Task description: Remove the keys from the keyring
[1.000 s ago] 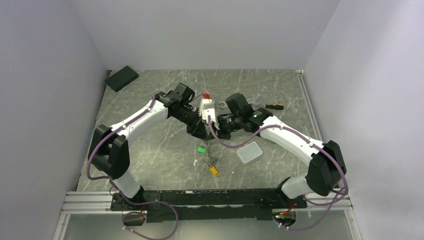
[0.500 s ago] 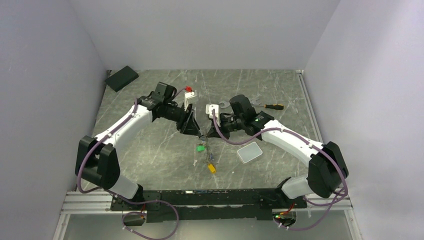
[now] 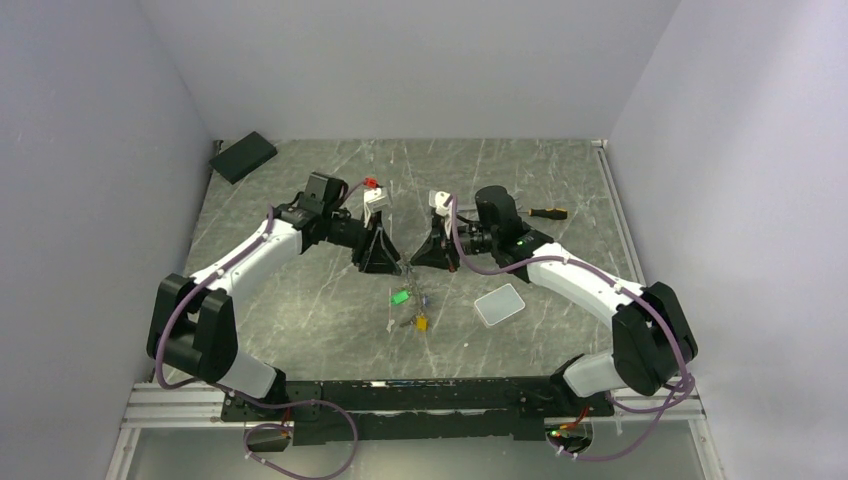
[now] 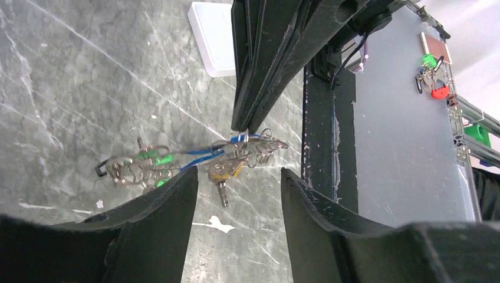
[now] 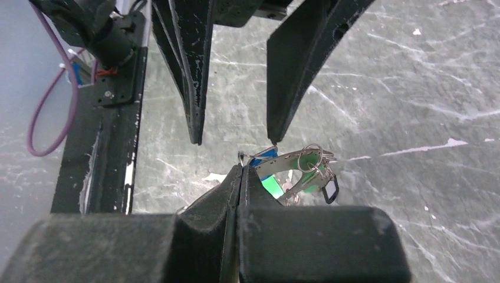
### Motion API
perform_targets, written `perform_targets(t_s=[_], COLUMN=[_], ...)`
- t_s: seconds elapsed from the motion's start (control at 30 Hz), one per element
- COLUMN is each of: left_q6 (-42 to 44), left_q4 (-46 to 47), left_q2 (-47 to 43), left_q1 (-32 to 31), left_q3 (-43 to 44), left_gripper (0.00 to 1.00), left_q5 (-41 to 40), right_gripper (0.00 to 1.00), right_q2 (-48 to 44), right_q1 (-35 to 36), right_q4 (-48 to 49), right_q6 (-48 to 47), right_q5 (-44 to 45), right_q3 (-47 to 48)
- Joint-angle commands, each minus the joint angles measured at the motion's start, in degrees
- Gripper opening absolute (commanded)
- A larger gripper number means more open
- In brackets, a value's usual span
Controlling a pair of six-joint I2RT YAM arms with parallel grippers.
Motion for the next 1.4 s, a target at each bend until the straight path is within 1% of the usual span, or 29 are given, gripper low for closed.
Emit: perform_targets(t_s=[0.0,0.1,0.2,0.3,0.43,0.6,0.67,0.73,0.8,0.87,0.9,0.97,1.17,1.37], left_q6=[1.6,2.8,5.0,6.2,7.5,9.4,9.2,8.8,8.7,8.6,8.3,7.7,5.8,5.7], left_q4=[5.6,6.8,6.1,5.9,4.7,1.9,2.2,2.6,2.7,2.7,2.8,3.4,5.4,5.2], left_q2=[-1.0,-0.4,-0.2,-0.3,-0.6,-1.2,-1.3,-1.2,-1.1,-0.9,-0.8,-0.5,0.9,2.1], left_q1=[0.0,0.0,0.1,0.0,0.0,-0.1,-0.1,-0.3,-0.4,-0.7,-0.9,-1.2,-3.5,-4.6], left_q3=[-0.6,-0.7,-0.7,-0.9,-1.3,-1.4,-1.6,-1.7,-1.7,-1.7,-1.7,-1.8,-3.0,-3.7], left_gripper=[0.60,0.63,0.63,0.62,0.55,0.39,0.30,0.18,0.08,0.01,0.00,0.00,0.00,0.00], left_q5=[4.3,3.9,4.6,4.7,6.3,7.0,7.3,7.7,7.8,7.7,7.2,6.8,3.9,0.0], right_gripper=[0.00,0.00,0.00,0.00,0.00,0.00,0.00,0.00,0.00,0.00,0.00,0.00,0.00,0.00], right_q2=[-0.5,-0.2,-0.2,-0.1,0.1,0.3,0.4,0.4,0.4,0.5,0.5,0.5,0.6,0.2], right_q1=[-0.4,-0.4,-0.4,-0.5,-0.7,-1.5,-1.6,-1.6,-1.6,-1.9,-2.0,-2.1,-2.7,-3.7], right_q4=[9.4,10.1,9.8,9.7,10.4,13.8,14.6,15.3,15.7,16.4,16.9,18.0,20.2,21.9], right_q6=[4.7,5.1,4.8,4.8,5.8,10.0,11.0,11.6,12.0,12.6,12.8,14.8,16.8,18.3], right_q5=[-5.7,-6.8,-7.5,-8.2,-6.6,-6.3,-6.4,-6.4,-6.2,-6.0,-5.9,-5.9,-5.7,-5.9], right_q3=[-0.6,-0.9,-0.8,-0.7,-0.8,-1.3,-1.4,-1.4,-1.5,-1.6,-1.7,-2.0,-2.4,-2.9])
